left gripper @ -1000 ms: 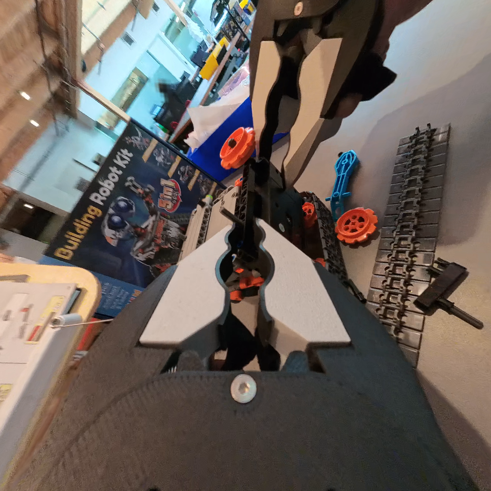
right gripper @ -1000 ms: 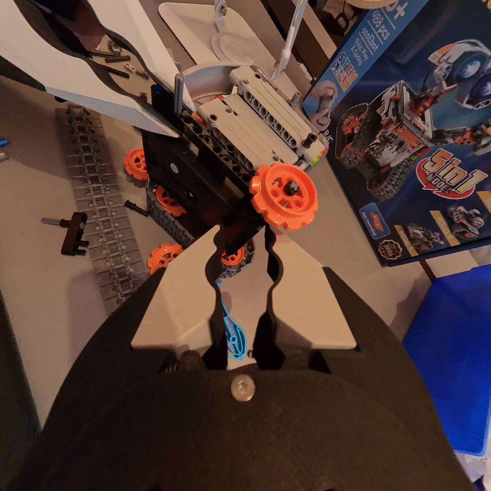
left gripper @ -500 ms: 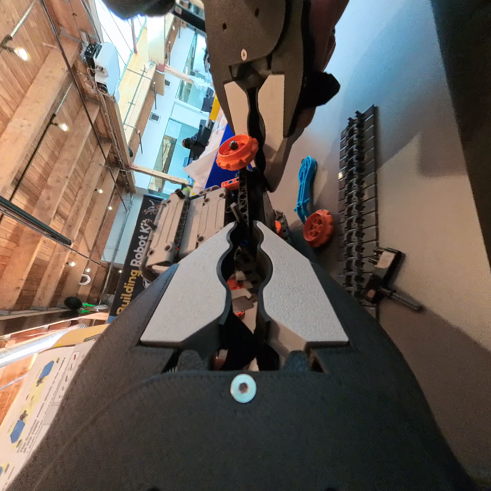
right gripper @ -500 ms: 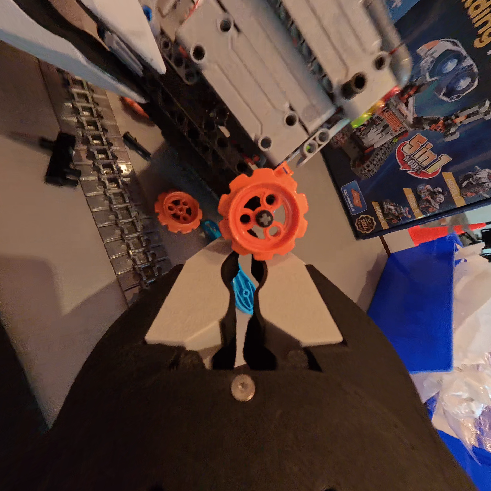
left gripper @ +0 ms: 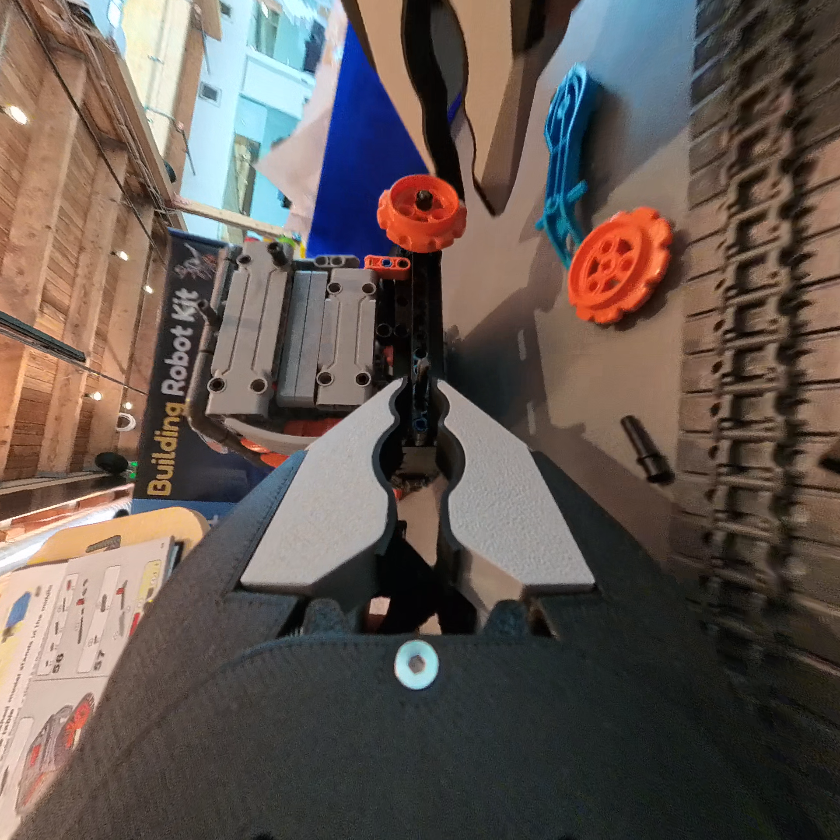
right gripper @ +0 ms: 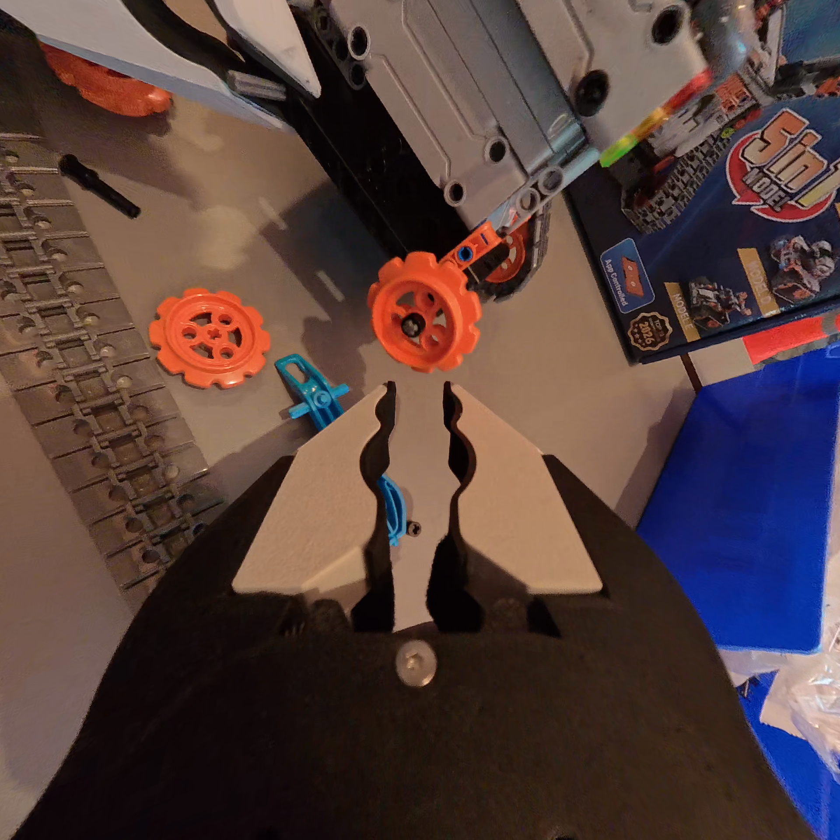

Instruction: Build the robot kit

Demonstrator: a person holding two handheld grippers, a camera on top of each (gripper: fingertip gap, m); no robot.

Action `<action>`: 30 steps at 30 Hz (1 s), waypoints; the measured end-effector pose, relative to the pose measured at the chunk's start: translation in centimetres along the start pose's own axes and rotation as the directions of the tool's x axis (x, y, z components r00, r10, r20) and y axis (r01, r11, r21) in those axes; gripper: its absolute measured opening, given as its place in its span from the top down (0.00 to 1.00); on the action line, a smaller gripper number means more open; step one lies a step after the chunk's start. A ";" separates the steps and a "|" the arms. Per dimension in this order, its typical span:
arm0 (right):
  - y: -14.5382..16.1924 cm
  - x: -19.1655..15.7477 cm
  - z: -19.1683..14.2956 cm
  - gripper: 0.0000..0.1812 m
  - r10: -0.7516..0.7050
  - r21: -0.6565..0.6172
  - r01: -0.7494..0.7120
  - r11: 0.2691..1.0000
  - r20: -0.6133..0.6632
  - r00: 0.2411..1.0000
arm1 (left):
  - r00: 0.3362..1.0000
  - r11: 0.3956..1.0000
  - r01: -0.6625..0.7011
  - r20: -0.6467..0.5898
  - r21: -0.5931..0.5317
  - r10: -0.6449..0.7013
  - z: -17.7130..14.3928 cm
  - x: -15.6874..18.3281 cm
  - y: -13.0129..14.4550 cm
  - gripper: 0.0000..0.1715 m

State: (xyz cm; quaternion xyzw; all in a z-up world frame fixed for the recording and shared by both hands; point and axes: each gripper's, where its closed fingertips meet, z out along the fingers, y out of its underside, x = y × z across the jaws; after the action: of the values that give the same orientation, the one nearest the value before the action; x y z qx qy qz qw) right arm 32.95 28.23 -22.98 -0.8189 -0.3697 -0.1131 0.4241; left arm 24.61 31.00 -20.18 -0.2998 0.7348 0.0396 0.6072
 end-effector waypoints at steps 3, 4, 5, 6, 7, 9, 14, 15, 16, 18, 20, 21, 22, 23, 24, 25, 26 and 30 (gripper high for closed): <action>0.7 0.4 0.1 0.90 0.009 -0.012 -0.009 1.000 -0.017 1.000 | 0.999 0.999 -0.025 -0.046 -0.023 0.024 1.2 0.6 1.0 0.95; 0.9 0.4 0.2 0.90 0.004 -0.020 -0.004 1.000 -0.020 1.000 | 0.997 0.998 -0.041 -0.071 -0.040 0.038 1.5 1.2 1.4 0.95; 1.3 0.5 0.2 0.90 -0.004 -0.032 0.003 0.999 -0.027 1.000 | 0.994 0.997 -0.066 -0.087 -0.046 0.062 1.8 1.7 1.6 0.94; 1.6 0.6 0.3 0.90 -0.009 -0.044 0.007 0.999 -0.031 0.999 | 0.992 0.995 -0.087 -0.095 -0.051 0.081 2.0 2.1 1.9 0.94; 1.8 0.6 0.3 0.90 -0.008 -0.049 0.007 0.999 -0.029 1.000 | 0.990 0.994 -0.096 -0.108 -0.060 0.089 2.2 2.5 2.1 0.94; 2.0 0.4 0.2 0.89 0.001 -0.044 -0.002 0.999 -0.019 1.000 | 0.989 0.993 -0.102 -0.117 -0.065 0.094 2.3 2.7 2.1 0.94; 2.4 0.1 -0.2 0.88 -0.016 -0.049 0.015 0.999 -0.006 1.000 | 0.993 0.996 -0.063 -0.098 -0.056 0.058 2.2 2.1 1.8 0.94; 2.2 0.1 -0.6 0.87 -0.009 -0.033 0.009 0.999 0.001 1.000 | 0.994 0.999 -0.036 -0.103 -0.039 0.032 1.9 1.8 1.5 0.94; 1.8 0.1 -0.9 0.88 0.004 -0.009 -0.004 1.000 0.010 1.000 | 0.995 1.000 -0.004 -0.096 -0.024 0.002 1.7 1.2 1.0 0.95; 1.0 0.2 -1.8 0.87 0.031 0.044 -0.032 0.998 0.023 0.999 | 0.994 0.998 0.068 -0.085 0.008 -0.068 0.9 -0.2 0.0 0.96; 0.1 0.3 -2.8 0.87 0.052 0.100 -0.055 0.993 0.037 0.998 | 0.979 0.984 0.179 -0.106 0.021 -0.176 0.3 -1.6 -0.8 0.96; -0.4 0.3 -3.3 0.87 0.061 0.128 -0.067 0.990 0.051 0.997 | 0.967 0.973 0.231 -0.118 0.028 -0.226 -0.1 -2.4 -1.2 0.96; -0.9 0.2 -3.7 0.87 0.066 0.152 -0.076 0.985 0.071 0.995 | 0.948 0.956 0.292 -0.140 0.034 -0.285 -0.3 -3.1 -1.5 0.96; -1.3 -0.1 -4.1 0.87 0.066 0.173 -0.082 0.982 0.095 0.993 | 0.919 0.929 0.368 -0.169 0.038 -0.357 -0.6 -3.9 -1.8 0.96; -1.8 -0.4 -4.4 0.87 0.064 0.190 -0.085 0.978 0.117 0.991 | 0.886 0.899 0.435 -0.196 0.039 -0.420 -0.8 -4.7 -2.1 0.96; -2.3 -0.7 -4.6 0.87 0.060 0.204 -0.088 0.975 0.139 0.988 | 0.856 0.872 0.487 -0.221 0.044 -0.467 -0.9 -5.4 -2.3 0.96; -2.6 -1.0 -4.8 0.87 0.052 0.213 -0.086 0.973 0.161 0.986 | 0.822 0.841 0.539 -0.250 0.048 -0.512 -1.0 -6.0 -2.4 0.96; -3.0 -2.7 -4.7 0.85 -0.006 0.188 -0.041 0.981 0.247 0.969 | 0.691 0.728 0.685 -0.337 0.024 -0.639 -0.9 -7.3 -1.6 0.95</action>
State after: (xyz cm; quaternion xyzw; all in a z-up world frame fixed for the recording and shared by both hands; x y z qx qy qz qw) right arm 29.57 24.30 -19.57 -0.7852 -0.4214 0.0292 0.4527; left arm 25.21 32.17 -12.72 -0.5013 0.6620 -0.2841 0.4793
